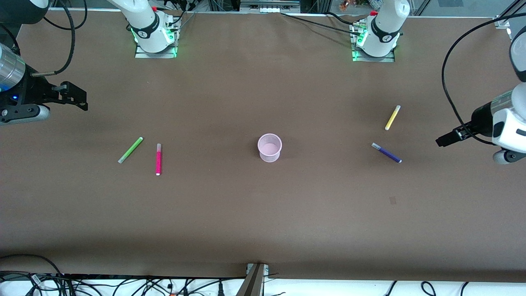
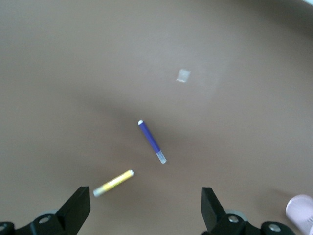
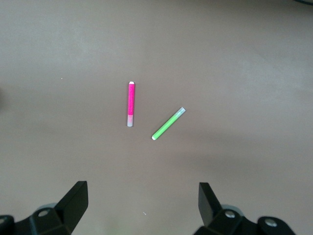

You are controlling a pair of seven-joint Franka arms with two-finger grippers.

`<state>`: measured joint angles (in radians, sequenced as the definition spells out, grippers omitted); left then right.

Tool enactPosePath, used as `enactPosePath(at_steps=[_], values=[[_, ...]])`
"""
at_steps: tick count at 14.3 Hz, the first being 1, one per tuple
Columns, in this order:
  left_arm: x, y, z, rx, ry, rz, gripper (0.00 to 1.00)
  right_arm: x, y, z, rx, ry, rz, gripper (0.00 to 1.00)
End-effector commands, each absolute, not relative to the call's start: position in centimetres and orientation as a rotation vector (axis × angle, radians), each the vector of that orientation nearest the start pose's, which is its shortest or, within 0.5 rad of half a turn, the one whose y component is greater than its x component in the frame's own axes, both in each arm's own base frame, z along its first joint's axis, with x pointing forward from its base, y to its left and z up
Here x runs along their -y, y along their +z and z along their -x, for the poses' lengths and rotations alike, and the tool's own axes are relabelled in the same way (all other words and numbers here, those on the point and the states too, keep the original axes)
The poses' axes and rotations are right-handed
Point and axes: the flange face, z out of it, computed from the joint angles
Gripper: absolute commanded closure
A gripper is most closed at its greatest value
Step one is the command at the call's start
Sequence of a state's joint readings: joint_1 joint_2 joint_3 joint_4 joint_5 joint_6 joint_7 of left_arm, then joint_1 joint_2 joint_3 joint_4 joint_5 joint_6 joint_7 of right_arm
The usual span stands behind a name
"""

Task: Organize pens into pink holder with both arms
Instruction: 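Reach the left gripper down toward the purple marker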

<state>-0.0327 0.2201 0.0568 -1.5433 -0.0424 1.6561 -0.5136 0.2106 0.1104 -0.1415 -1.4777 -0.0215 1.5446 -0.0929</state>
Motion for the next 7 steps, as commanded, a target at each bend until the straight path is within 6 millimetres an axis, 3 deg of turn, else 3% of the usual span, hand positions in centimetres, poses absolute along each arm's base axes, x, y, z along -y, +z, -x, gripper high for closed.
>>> enactPosePath(at_steps=[1,3,7], values=[[-0.6,46.6,-61.5,1.117,0.254,2.913,0.00,-4.5,61.0,-57.9,0.255,0.064,3.154,0.00],[-0.3,42.5,-61.1,1.235,0.271,2.847,0.00,-4.6,61.0,-57.9,0.260,0.064,3.154,0.00],[-0.5,35.0,-60.1,1.314,0.304,2.786,0.00,-5.2,61.0,-57.7,0.276,0.067,3.151,0.00]])
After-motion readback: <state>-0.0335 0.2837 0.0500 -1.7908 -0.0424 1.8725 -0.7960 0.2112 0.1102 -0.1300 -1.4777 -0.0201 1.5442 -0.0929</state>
